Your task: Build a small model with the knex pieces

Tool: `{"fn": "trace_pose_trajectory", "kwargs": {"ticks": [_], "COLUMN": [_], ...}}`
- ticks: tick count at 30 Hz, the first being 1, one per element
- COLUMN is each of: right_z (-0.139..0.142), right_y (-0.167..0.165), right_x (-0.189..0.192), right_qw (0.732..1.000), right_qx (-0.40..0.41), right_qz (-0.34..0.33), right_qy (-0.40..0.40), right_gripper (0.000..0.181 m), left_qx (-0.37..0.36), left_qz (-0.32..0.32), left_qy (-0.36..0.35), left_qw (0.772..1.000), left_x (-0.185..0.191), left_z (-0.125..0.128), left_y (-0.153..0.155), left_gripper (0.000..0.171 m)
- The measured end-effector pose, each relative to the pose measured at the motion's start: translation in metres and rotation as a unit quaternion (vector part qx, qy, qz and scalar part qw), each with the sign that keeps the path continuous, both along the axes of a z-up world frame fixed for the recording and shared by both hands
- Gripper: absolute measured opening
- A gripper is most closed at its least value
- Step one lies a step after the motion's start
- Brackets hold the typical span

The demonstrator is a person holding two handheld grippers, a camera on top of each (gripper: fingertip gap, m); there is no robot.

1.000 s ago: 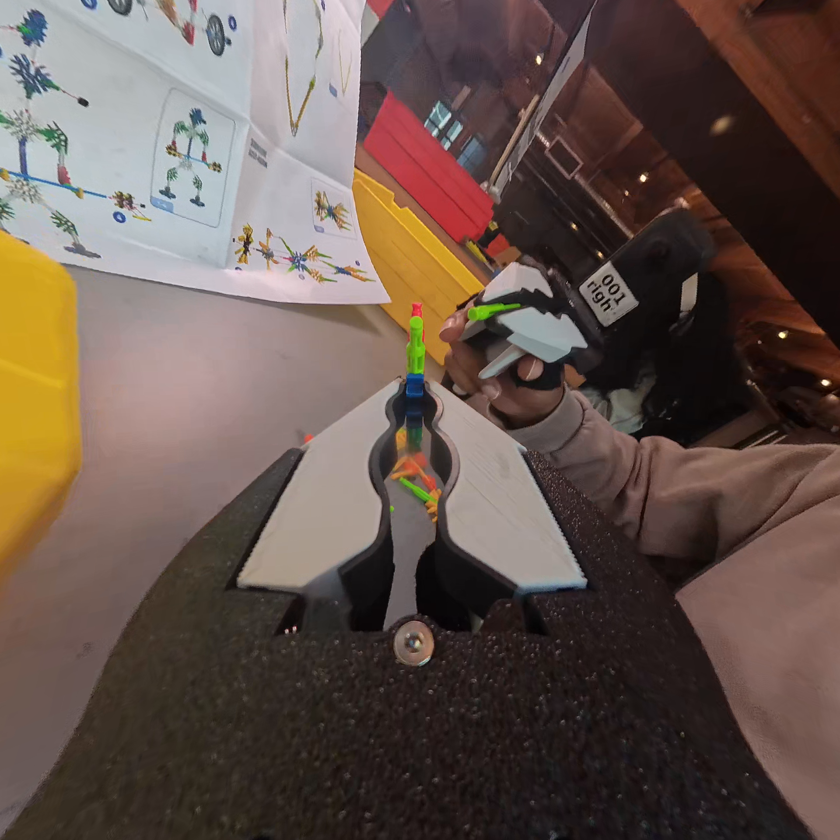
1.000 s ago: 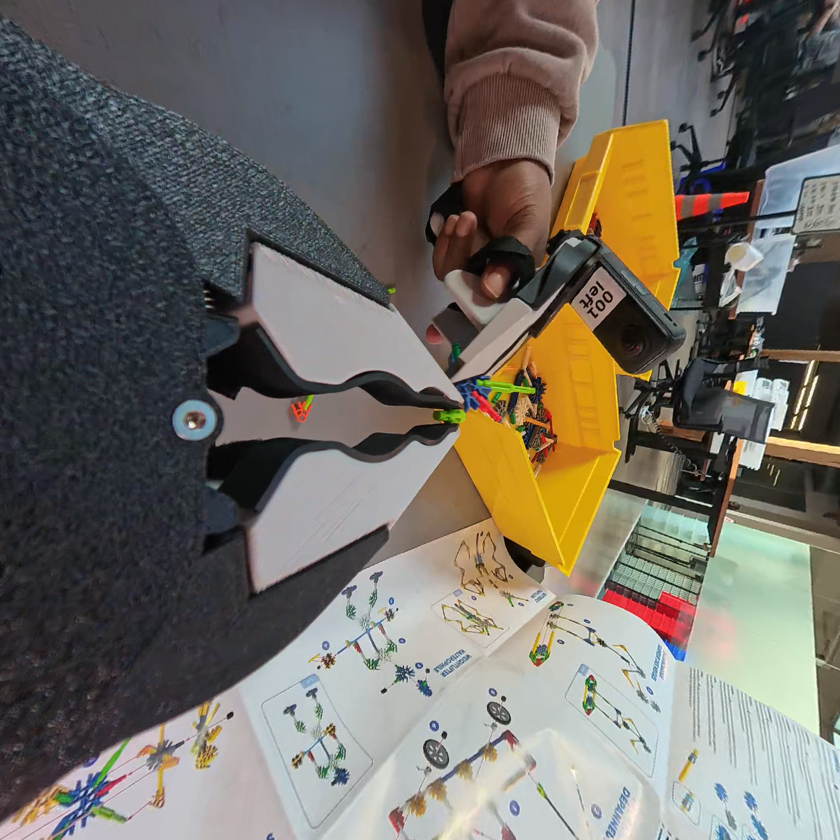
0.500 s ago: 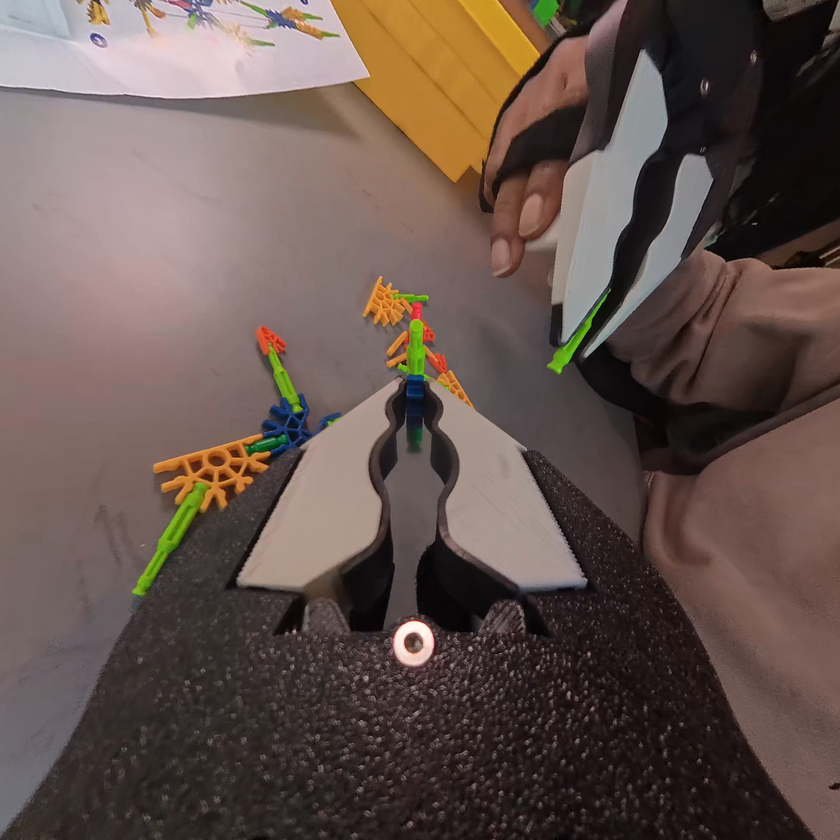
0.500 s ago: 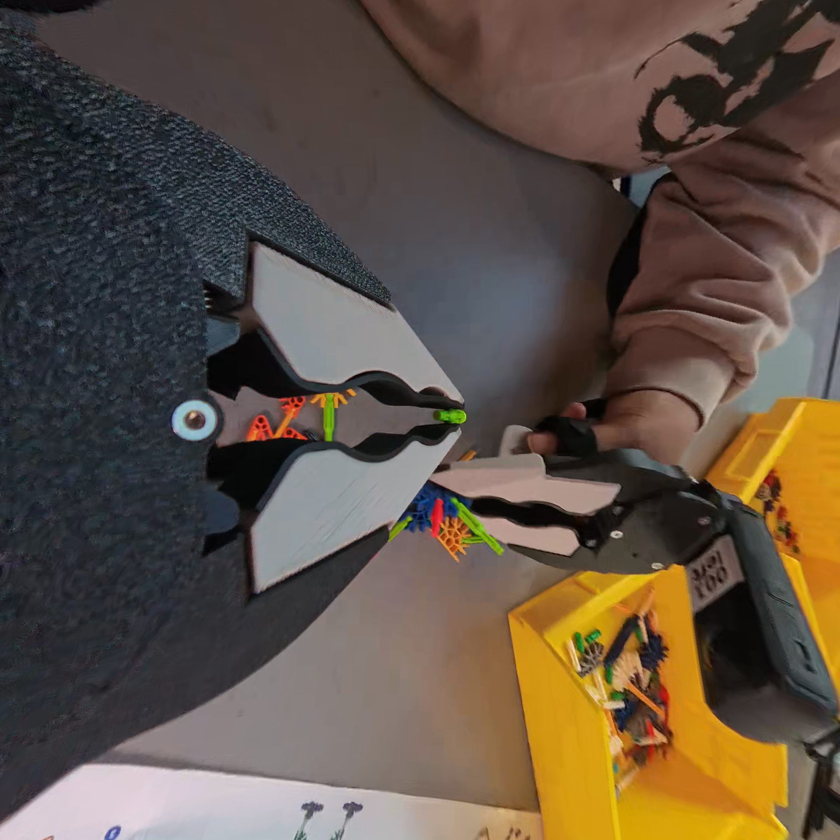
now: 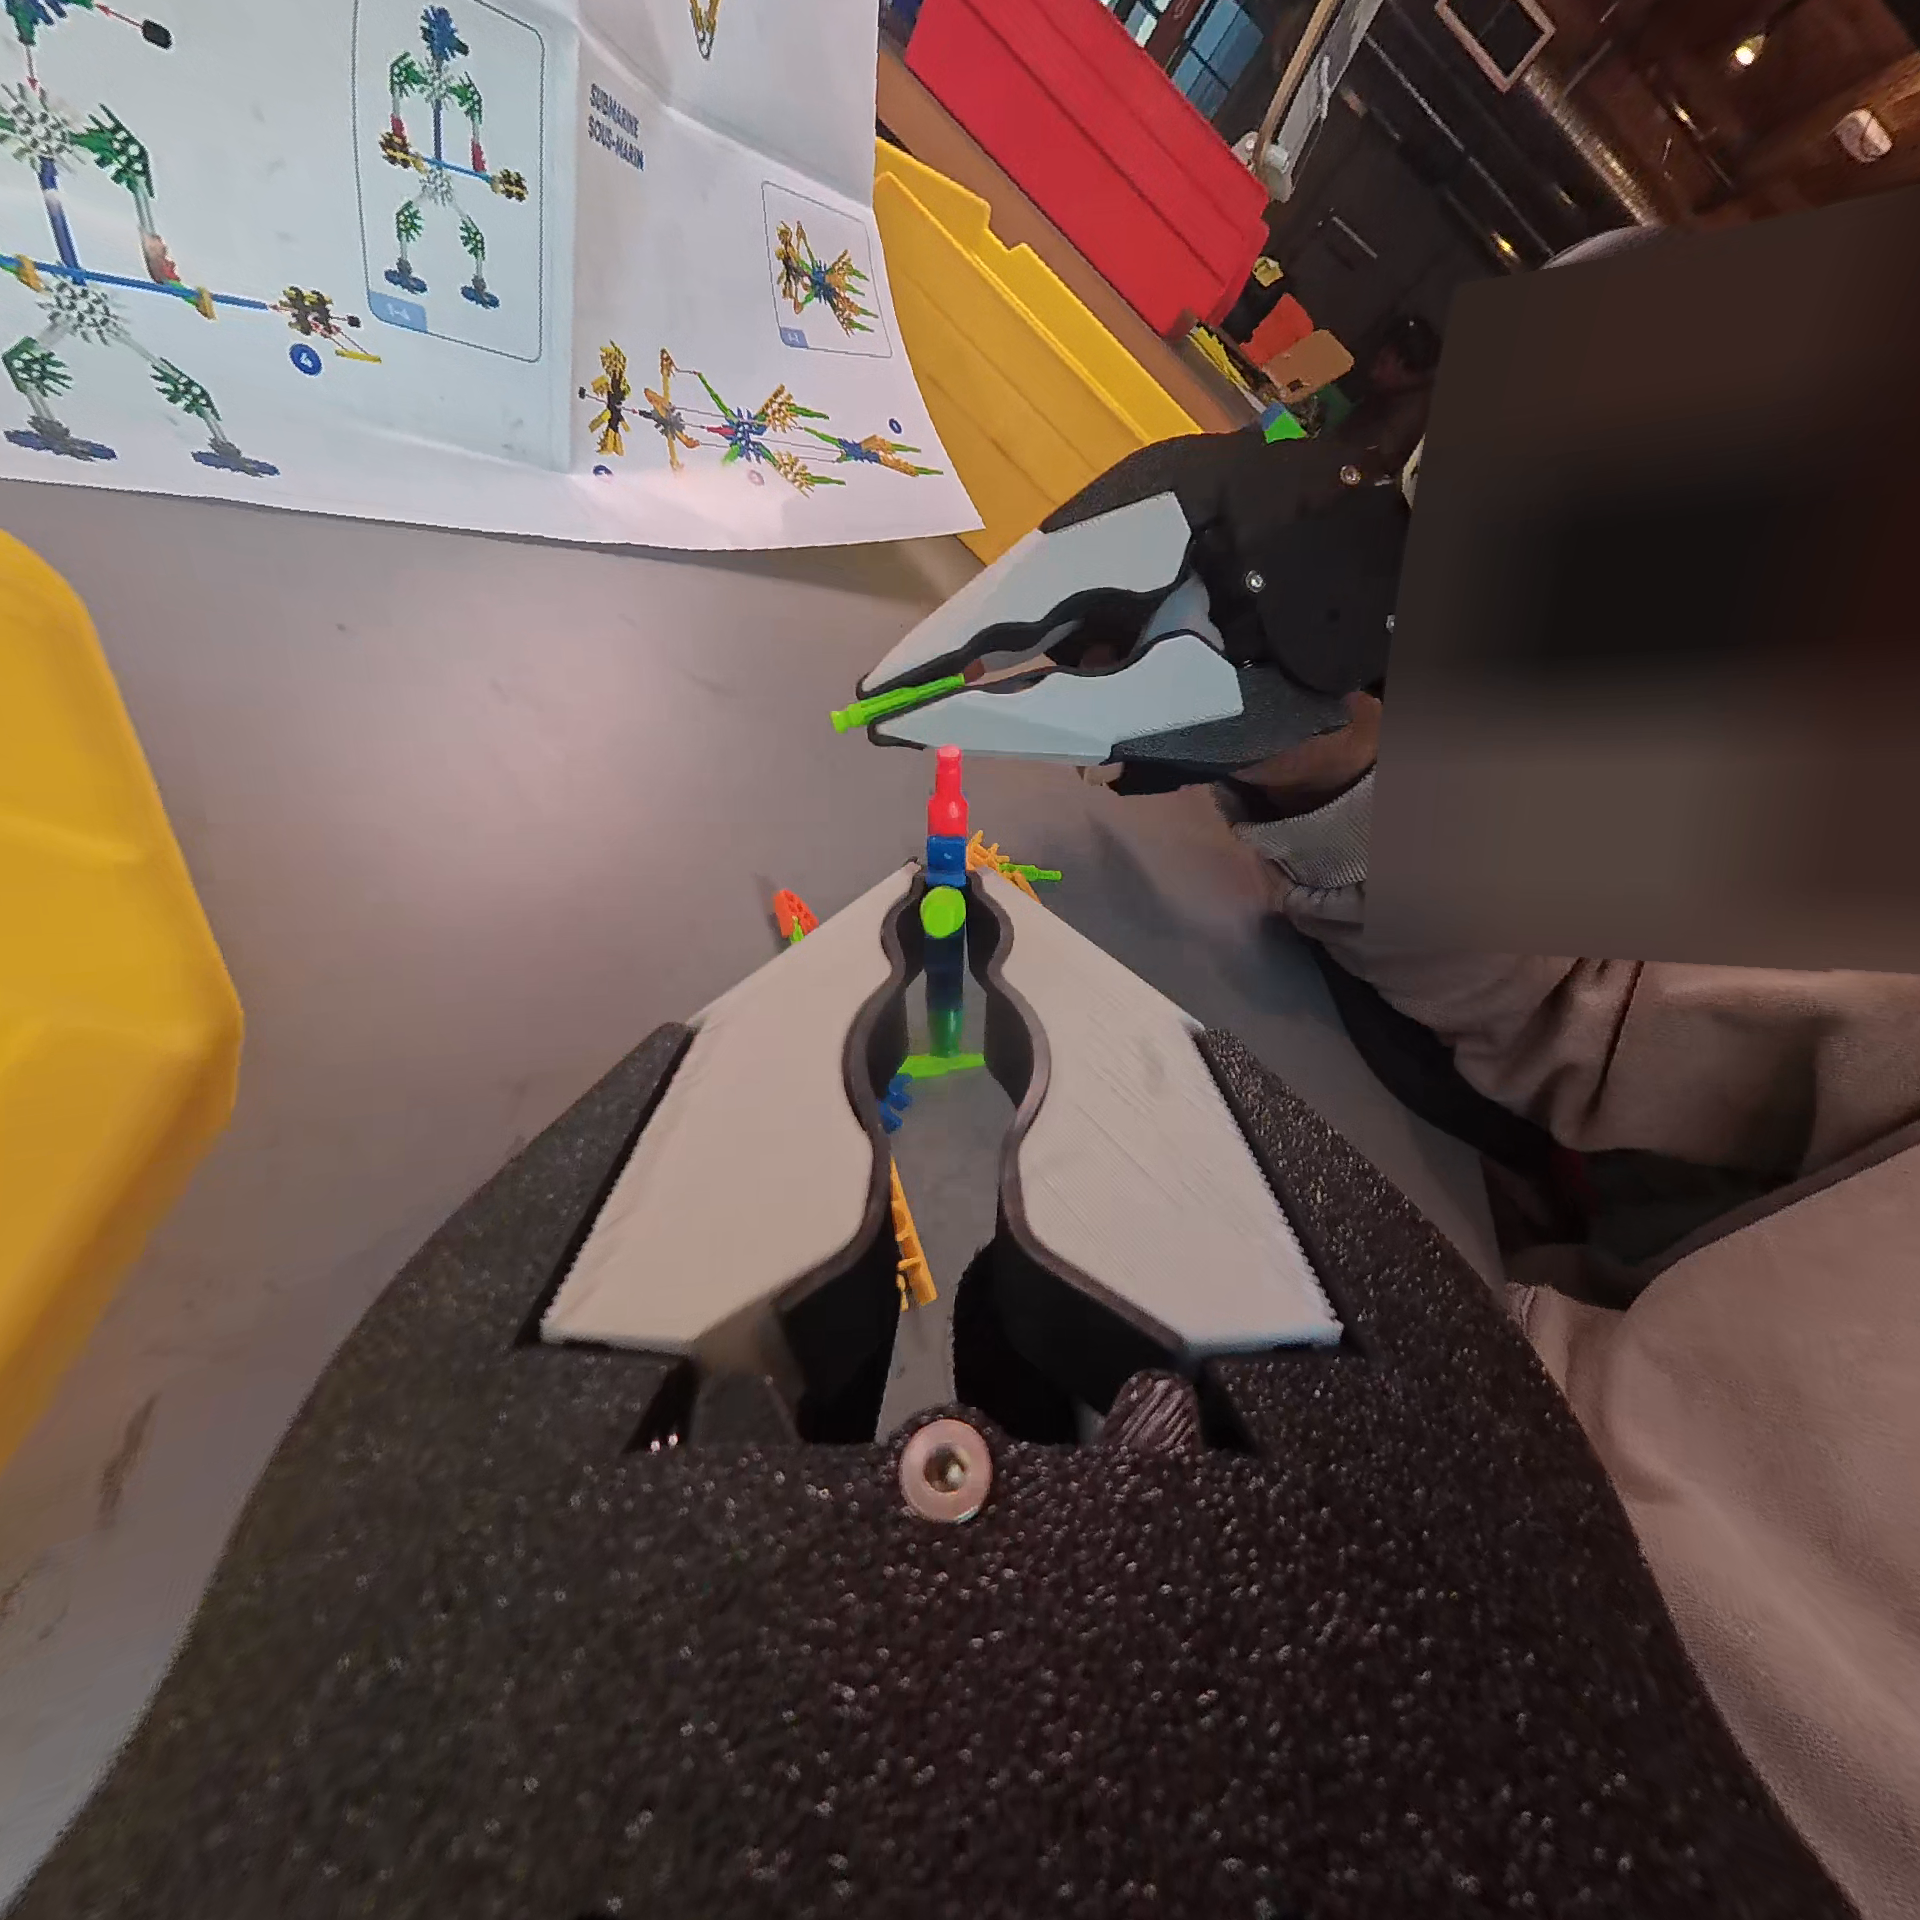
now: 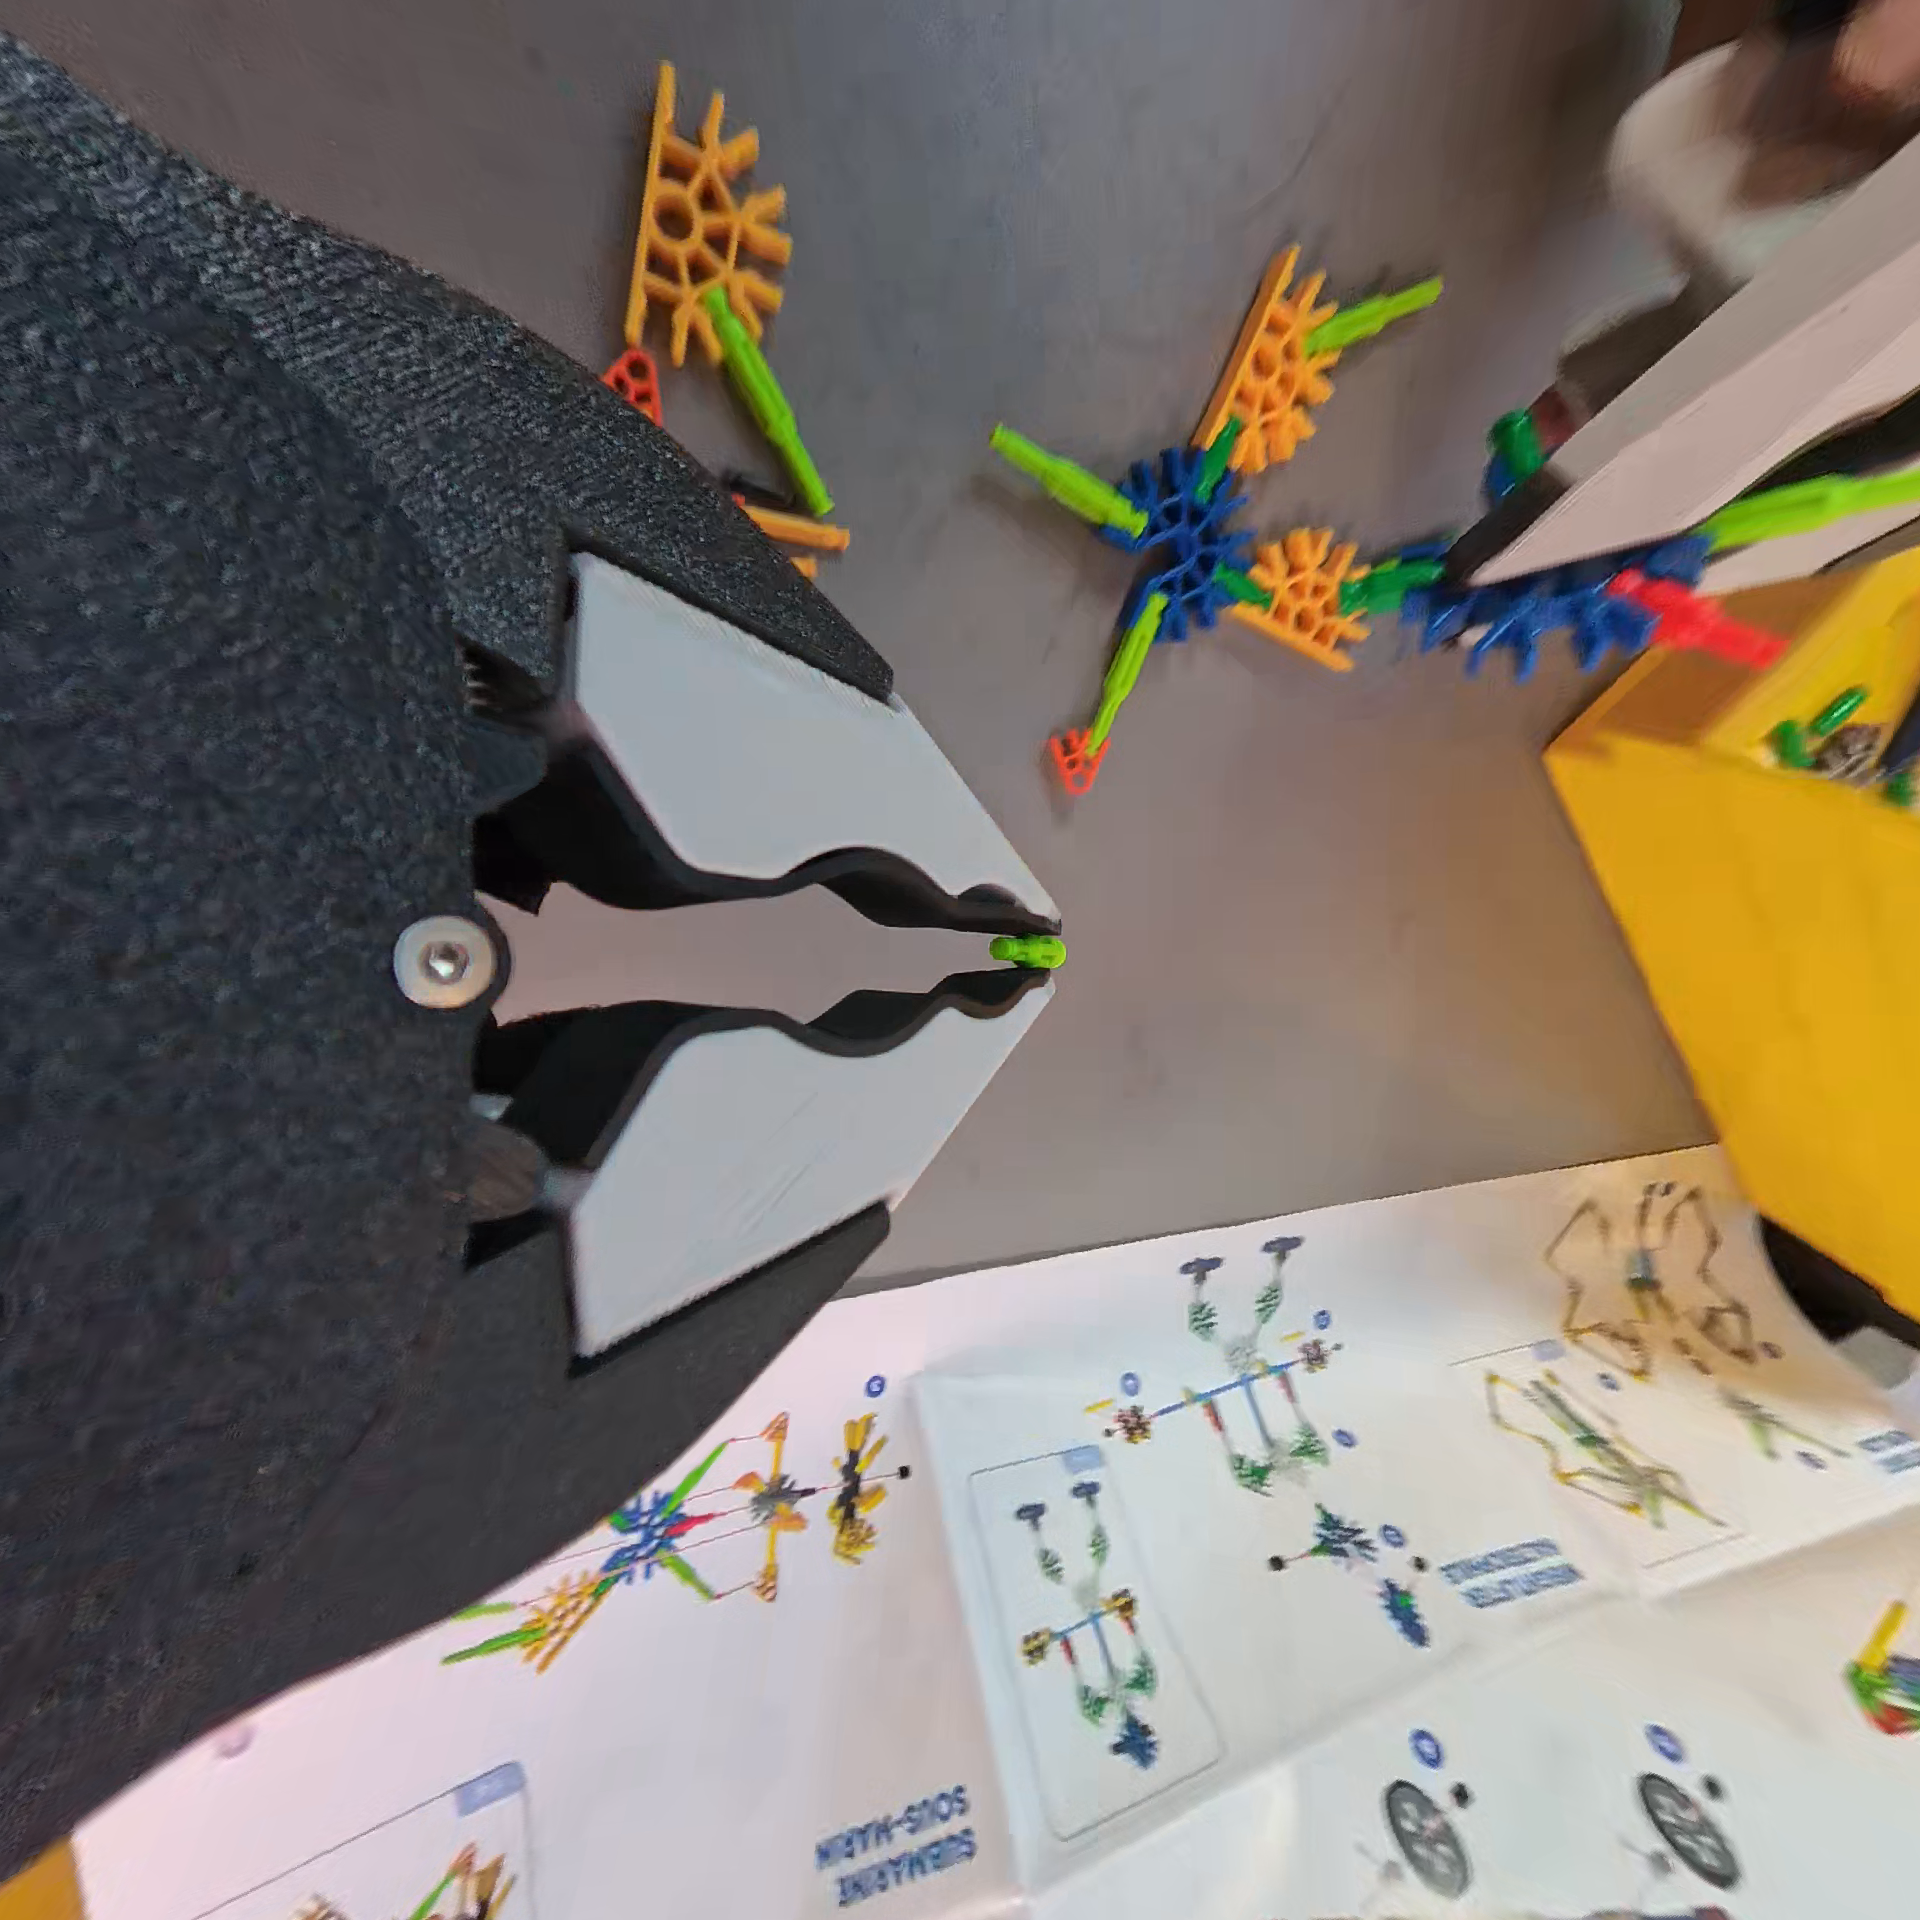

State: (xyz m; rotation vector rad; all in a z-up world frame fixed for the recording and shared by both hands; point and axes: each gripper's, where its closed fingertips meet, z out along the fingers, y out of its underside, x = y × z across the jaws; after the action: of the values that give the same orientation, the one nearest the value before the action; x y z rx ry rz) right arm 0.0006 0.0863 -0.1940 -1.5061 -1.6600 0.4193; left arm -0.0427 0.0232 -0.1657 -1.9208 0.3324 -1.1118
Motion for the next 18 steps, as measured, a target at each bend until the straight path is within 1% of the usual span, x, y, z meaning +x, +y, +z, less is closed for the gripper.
{"fn": "trace_pose_trajectory", "kwargs": {"ticks": [2, 4, 6, 8, 10, 12, 14, 15, 16, 18], "right_z": [-0.018, -0.034, -0.036, -0.023, -0.001, 0.025, 0.05, 0.062, 0.07, 0.077], "right_y": [0.014, 0.015, 0.014, 0.013, 0.008, -0.008, -0.033, -0.045, -0.059, -0.082], "right_x": [0.011, 0.017, 0.017, 0.012, 0.007, -0.001, -0.007, -0.008, -0.009, -0.009], "right_qw": [0.999, 0.997, 0.996, 0.998, 1.0, 0.995, 0.979, 0.965, 0.949, 0.919], "right_qx": [0.005, 0.003, 0.011, 0.009, -0.015, -0.059, -0.124, -0.165, -0.21, -0.285], "right_qz": [-0.024, -0.025, -0.02, -0.015, -0.005, 0.035, 0.091, 0.118, 0.147, 0.194], "right_qy": [-0.037, -0.078, -0.087, -0.057, -0.001, 0.069, 0.137, 0.166, 0.186, 0.192], "right_gripper": [0.004, 0.004, 0.005, 0.016, 0.025, 0.036, 0.038, 0.038, 0.039, 0.041], "left_qx": [-0.001, -0.001, -0.001, 0.004, 0.011, 0.017, 0.021, 0.023, 0.024, 0.023], "left_qz": [-0.002, -0.003, -0.009, -0.018, -0.032, -0.051, -0.08, -0.097, -0.113, -0.143], "left_qy": [0.0, 0.005, 0.009, 0.014, 0.024, 0.039, 0.058, 0.068, 0.077, 0.094], "left_qw": [1.0, 1.0, 1.0, 1.0, 0.999, 0.998, 0.995, 0.993, 0.99, 0.985], "left_x": [0.002, 0.003, 0.005, 0.008, 0.011, 0.016, 0.024, 0.029, 0.034, 0.043], "left_z": [-0.001, -0.003, -0.004, -0.004, -0.004, -0.006, -0.009, -0.012, -0.014, -0.02], "left_y": [0.0, 0.0, -0.002, -0.004, -0.007, -0.011, -0.019, -0.023, -0.027, -0.036], "left_gripper": [0.006, 0.006, 0.006, 0.006, 0.006, 0.006, 0.006, 0.006, 0.006, 0.006]}}
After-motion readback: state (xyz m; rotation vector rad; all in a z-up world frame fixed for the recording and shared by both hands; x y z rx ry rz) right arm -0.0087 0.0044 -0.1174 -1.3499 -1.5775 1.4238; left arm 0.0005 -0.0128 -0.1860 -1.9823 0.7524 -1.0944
